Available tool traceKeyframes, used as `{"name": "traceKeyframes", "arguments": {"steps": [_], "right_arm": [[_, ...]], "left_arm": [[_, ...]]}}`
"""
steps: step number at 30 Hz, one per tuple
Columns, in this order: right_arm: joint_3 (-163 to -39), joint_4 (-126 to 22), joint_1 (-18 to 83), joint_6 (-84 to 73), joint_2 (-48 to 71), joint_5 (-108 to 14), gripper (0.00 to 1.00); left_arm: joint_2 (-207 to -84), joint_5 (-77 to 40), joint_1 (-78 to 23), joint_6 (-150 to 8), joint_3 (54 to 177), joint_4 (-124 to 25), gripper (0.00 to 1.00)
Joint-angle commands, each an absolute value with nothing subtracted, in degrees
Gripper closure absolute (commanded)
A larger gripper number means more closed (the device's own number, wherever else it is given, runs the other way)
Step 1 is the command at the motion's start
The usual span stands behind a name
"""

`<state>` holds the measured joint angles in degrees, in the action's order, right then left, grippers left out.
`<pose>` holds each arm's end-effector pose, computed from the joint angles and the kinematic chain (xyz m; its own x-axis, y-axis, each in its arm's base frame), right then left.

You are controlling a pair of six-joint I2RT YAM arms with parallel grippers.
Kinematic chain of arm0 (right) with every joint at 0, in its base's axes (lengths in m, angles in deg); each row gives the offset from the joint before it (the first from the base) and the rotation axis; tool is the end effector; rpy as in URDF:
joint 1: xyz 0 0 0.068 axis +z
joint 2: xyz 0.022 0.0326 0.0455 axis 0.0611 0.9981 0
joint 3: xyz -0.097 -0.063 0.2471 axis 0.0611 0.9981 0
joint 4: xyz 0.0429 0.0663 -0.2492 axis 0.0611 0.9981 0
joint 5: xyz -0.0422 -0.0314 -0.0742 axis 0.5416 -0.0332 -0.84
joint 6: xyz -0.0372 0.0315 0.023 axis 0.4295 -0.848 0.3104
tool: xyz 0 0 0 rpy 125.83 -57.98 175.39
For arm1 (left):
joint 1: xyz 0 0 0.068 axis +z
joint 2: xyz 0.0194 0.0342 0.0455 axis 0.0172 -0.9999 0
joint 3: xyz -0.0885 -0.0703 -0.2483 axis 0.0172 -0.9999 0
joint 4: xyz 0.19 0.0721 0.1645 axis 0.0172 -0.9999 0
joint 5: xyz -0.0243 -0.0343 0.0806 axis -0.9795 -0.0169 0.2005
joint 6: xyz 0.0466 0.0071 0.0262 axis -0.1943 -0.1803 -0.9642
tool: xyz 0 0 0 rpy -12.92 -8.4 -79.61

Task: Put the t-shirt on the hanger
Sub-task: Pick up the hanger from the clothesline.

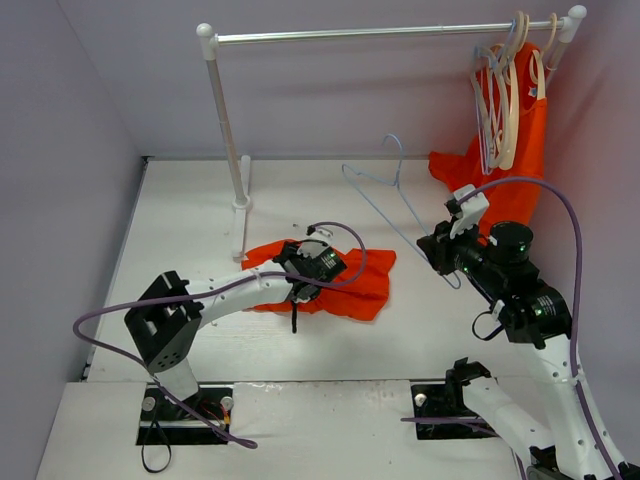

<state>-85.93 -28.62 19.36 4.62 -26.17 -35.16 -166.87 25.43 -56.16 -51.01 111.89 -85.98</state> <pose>0.1416 0.0528 0.4119 -0.0709 -0.0813 -0.9942 -0.5885 0.8081 -0.0242 0.2129 -0.2696 0.2222 -0.7007 0.2619 -0.6637 0.1725 0.9648 0.1987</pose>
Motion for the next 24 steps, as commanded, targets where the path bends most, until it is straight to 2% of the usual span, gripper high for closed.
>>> {"name": "traceKeyframes", "arguments": {"steps": [1, 3, 8, 15, 16, 24], "right_arm": [[-85.7, -34.3, 19.6, 5.5, -26.6, -34.8, 1.00], [-85.6, -34.3, 19.7, 5.7, -26.8, -34.7, 1.00], [-84.9, -34.5, 19.7, 5.8, -27.5, -34.8, 1.00], [-84.7, -34.0, 19.7, 6.5, -27.9, -32.3, 1.00], [-84.7, -33.9, 19.7, 6.8, -27.9, -31.2, 1.00], [-85.6, -32.2, 19.7, 7.7, -27.3, -21.3, 1.00]], "left_arm": [[-166.6, 29.1, -55.3, -53.1, 116.4, -85.8, 0.49], [-167.0, 29.1, -54.5, -54.1, 117.0, -85.2, 0.56], [-167.0, 27.5, -52.7, -55.7, 117.4, -83.6, 0.65], [-167.0, 23.0, -47.3, -56.7, 117.9, -84.1, 0.92], [-166.7, 22.2, -46.4, -57.1, 118.2, -84.2, 0.98], [-165.0, 10.7, -34.2, -62.0, 125.4, -86.5, 1.00]]}}
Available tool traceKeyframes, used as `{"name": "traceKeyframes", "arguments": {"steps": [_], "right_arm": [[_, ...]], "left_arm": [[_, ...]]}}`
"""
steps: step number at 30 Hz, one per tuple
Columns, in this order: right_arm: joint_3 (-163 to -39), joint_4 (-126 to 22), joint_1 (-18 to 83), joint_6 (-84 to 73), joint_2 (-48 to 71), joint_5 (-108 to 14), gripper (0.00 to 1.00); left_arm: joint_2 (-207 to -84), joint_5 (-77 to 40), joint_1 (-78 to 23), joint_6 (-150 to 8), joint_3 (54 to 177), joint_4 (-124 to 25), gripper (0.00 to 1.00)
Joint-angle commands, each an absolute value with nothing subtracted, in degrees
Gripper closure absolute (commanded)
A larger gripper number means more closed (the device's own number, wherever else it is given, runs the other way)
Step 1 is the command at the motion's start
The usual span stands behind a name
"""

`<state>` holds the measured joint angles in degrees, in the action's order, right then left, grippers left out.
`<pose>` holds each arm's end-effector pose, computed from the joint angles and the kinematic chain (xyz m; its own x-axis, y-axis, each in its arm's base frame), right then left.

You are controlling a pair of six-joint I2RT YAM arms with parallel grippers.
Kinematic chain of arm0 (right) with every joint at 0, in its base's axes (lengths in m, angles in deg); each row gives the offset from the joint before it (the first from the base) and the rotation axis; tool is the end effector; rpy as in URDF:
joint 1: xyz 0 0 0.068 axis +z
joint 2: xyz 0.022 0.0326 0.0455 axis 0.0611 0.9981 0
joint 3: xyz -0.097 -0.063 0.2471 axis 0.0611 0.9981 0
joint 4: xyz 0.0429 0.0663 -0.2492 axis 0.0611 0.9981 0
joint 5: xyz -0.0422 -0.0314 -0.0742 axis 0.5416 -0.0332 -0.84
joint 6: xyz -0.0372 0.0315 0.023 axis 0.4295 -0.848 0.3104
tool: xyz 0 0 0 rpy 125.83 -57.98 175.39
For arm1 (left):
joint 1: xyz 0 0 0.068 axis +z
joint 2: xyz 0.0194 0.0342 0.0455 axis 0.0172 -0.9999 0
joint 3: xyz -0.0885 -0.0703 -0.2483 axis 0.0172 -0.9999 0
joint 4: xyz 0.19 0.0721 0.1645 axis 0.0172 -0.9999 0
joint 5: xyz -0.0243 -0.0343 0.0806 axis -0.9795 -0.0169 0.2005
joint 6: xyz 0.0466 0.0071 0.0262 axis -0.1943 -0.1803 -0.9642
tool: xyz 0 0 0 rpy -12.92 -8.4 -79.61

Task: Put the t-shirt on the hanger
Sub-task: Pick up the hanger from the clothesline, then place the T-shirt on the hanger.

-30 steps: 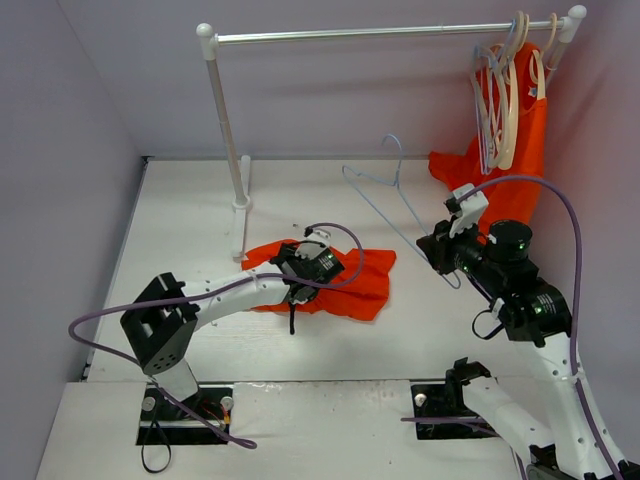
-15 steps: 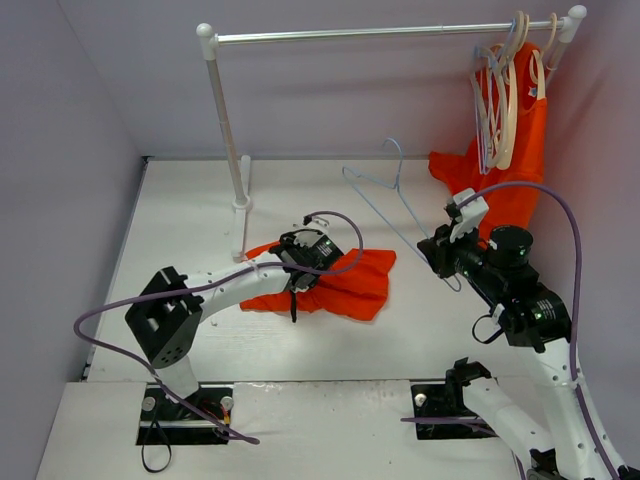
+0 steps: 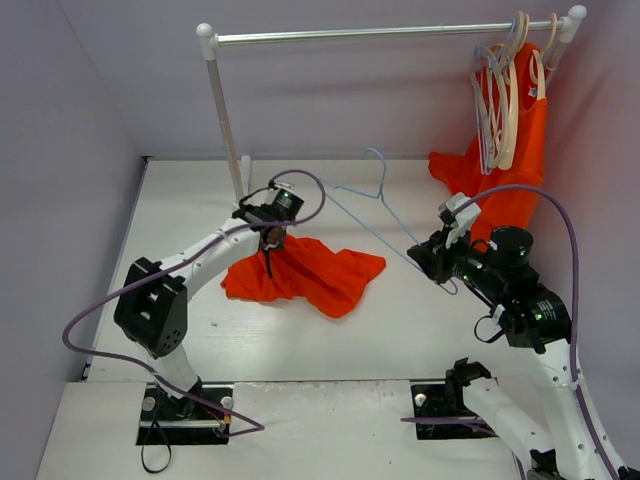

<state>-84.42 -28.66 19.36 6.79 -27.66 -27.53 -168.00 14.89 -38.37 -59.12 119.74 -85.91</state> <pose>0.1342 0.0552 0.4070 -0.0380 -0.1033 -0.9939 -0.6920 0.7203 -0.0484 0.3000 -0.2102 0.2541 -0.7458 0.1161 -0.6560 0.0690 0.9929 0.0972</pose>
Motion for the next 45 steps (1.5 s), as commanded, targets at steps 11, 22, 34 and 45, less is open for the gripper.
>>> {"name": "traceKeyframes", "arguments": {"steps": [11, 22, 34, 45], "right_arm": [[-82.5, -35.2, 19.8, 2.4, -25.3, -9.8, 1.00], [-76.3, -44.4, 24.5, -4.3, -22.9, -11.0, 1.00], [-71.6, -53.9, 29.1, -6.8, -20.8, -19.7, 1.00], [-72.5, -50.8, 29.3, -4.9, -21.9, -19.9, 1.00]], "left_arm": [[-166.2, 1.7, -28.5, -68.8, 137.4, -94.7, 1.00], [-168.1, -2.7, -28.5, -67.0, 145.4, -101.3, 1.00], [-163.7, -3.3, -28.6, -66.5, 141.7, -102.2, 1.00], [-166.3, 7.9, -28.5, -68.7, 141.2, -101.2, 1.00]]}}
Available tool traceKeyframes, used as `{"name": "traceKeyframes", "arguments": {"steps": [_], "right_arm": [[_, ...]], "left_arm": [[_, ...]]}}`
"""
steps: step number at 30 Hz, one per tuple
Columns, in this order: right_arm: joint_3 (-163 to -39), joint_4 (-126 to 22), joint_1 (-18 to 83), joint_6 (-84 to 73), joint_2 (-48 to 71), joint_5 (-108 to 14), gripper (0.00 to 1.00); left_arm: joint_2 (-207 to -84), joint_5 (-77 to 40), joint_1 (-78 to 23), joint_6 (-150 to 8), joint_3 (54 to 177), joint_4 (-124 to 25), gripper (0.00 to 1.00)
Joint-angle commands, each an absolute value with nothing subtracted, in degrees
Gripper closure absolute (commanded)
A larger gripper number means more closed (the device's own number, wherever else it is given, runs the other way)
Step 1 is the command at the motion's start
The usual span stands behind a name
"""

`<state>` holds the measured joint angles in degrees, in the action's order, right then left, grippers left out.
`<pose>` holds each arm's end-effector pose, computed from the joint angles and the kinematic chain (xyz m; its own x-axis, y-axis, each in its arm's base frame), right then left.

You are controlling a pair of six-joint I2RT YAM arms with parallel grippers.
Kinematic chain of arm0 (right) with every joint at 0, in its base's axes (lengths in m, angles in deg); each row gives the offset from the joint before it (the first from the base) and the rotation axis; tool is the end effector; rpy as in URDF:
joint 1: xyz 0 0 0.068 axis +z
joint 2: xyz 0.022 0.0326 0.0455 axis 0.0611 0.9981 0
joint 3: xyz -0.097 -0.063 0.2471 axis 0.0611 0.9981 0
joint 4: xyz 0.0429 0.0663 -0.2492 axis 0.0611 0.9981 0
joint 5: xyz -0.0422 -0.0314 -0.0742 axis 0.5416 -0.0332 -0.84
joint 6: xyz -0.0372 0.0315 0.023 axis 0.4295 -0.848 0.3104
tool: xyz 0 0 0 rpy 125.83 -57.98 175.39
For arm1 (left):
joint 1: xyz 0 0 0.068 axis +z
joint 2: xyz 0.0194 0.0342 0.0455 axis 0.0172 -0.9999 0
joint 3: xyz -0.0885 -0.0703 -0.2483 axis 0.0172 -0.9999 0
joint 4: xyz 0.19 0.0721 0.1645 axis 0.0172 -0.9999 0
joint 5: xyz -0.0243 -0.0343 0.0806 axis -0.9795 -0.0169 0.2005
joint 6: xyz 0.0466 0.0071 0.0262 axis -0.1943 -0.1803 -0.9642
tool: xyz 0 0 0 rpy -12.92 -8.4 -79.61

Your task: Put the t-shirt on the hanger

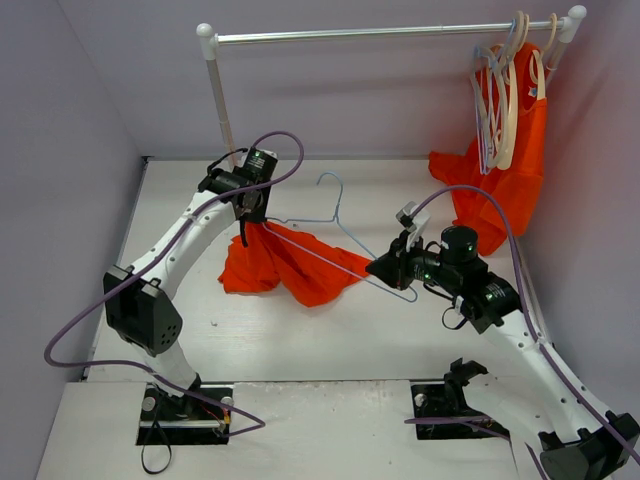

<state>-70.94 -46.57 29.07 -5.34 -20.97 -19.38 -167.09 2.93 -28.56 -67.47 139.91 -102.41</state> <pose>0.1662 0.1025 0.3425 -0.2316 -0.0110 -0.9727 -0.8506 0.4875 0.1970 0.3276 -0.1619 0.3500 -0.7511 0.1058 -0.6516 0.1334 0.9910 0.0071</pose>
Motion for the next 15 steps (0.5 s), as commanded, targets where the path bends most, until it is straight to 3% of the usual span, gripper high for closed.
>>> {"name": "traceKeyframes", "arguments": {"steps": [1, 15], "right_arm": [[-72.4, -50.4, 29.3, -4.7, -22.1, -20.2, 1.00], [-70.5, -54.3, 29.7, -5.7, -20.5, -18.1, 1.00]], "left_arm": [[-166.7, 8.4, -28.5, -68.7, 141.1, -100.8, 1.00], [-164.0, 4.8, -28.6, -69.4, 140.4, -98.5, 1.00]]}}
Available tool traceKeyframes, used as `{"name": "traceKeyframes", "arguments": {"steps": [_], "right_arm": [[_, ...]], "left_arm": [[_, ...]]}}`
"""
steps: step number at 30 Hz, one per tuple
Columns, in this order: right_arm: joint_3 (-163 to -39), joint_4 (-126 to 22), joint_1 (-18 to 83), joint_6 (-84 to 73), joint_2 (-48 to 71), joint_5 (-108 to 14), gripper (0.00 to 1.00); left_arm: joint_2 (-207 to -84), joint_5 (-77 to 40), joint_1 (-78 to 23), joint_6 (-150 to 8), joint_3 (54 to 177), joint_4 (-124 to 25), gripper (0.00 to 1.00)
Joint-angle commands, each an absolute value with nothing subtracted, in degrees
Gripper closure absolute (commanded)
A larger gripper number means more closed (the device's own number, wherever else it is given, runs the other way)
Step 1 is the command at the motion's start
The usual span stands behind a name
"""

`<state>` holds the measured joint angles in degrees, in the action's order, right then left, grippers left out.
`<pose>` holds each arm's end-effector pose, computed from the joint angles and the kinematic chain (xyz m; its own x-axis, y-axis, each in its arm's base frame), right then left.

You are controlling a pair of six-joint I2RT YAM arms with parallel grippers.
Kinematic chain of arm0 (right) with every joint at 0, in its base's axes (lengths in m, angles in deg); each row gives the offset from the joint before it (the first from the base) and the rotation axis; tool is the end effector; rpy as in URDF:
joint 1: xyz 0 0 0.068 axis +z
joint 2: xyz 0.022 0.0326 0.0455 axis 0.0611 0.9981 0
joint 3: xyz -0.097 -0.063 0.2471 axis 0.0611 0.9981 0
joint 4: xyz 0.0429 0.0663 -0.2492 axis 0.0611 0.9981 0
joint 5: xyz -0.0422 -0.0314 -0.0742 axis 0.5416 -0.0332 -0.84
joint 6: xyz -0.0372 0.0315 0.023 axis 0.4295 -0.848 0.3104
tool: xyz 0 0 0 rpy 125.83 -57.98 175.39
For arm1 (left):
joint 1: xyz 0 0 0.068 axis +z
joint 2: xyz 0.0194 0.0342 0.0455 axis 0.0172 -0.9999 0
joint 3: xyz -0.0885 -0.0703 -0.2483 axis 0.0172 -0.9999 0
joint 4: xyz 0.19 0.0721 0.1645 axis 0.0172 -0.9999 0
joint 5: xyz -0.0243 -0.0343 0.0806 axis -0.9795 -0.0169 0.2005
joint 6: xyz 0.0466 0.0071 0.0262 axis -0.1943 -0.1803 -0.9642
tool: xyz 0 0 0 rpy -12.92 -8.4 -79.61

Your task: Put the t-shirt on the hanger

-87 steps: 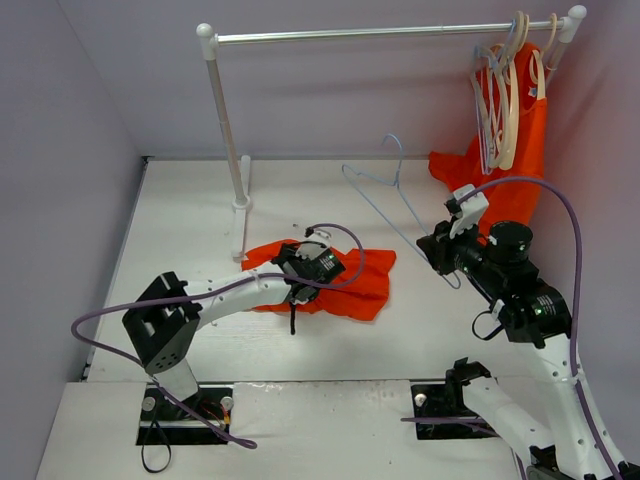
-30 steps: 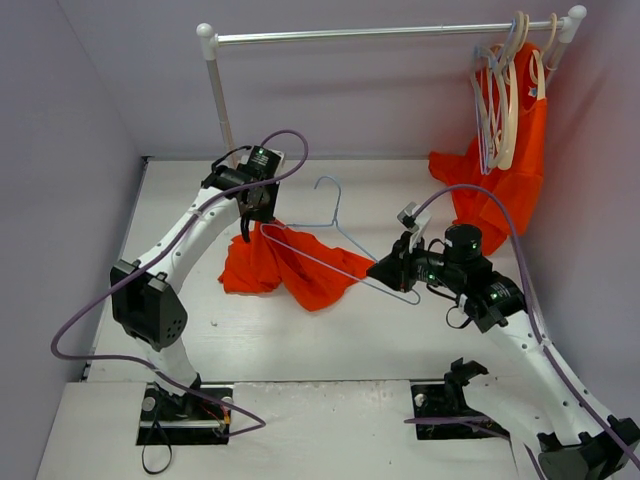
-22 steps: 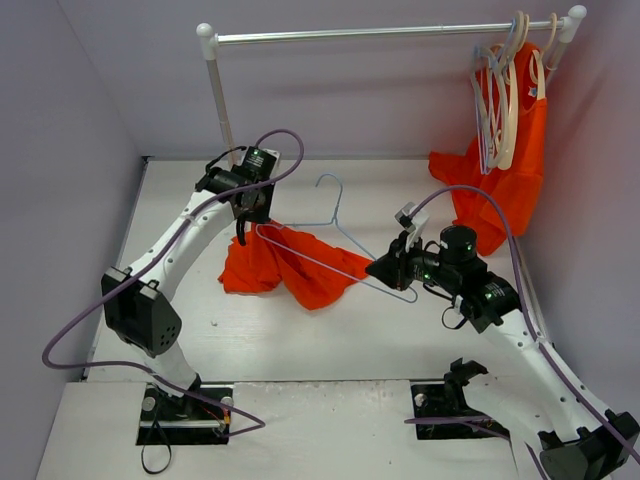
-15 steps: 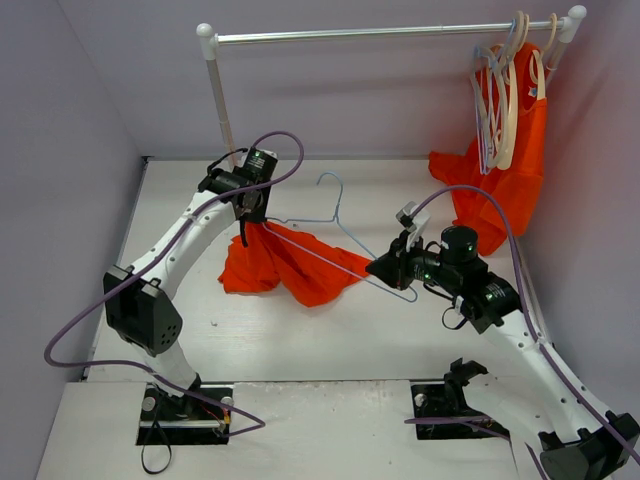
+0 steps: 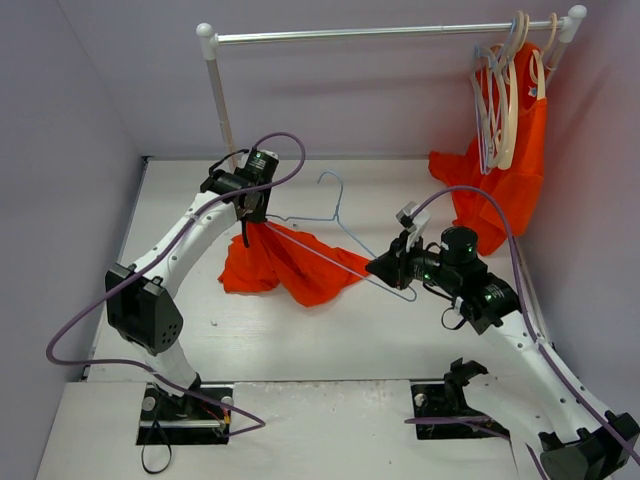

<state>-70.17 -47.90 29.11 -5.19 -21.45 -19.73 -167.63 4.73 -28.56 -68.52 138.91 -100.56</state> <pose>0.1653 0.1020 0.3416 -0.2131 -0.0042 -0.9770 -0.8518 0.4906 0.1837 0.3319 -0.1629 0.3436 -0.7404 0.1218 -0.6610 0.1271 0.9911 0.0402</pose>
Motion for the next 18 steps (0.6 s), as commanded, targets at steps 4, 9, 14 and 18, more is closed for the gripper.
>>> {"name": "traceKeyframes", "arguments": {"steps": [4, 9, 14, 18], "right_arm": [[-69.9, -55.7, 30.7, -6.3, -20.4, -18.3, 1.00], [-69.1, -57.0, 31.8, -6.9, -20.1, -18.5, 1.00], [-68.3, -58.3, 32.8, -6.8, -20.3, -20.0, 1.00], [-66.0, -63.6, 32.9, -7.3, -19.7, -19.3, 1.00]], "left_arm": [[-164.4, 3.3, -28.7, -68.6, 141.3, -98.7, 1.00], [-164.7, 2.6, -29.6, -67.6, 141.6, -98.4, 1.00], [-164.3, 1.2, -30.0, -66.4, 142.6, -99.3, 1.00], [-162.3, -0.8, -31.9, -65.0, 142.7, -98.8, 1.00]]}}
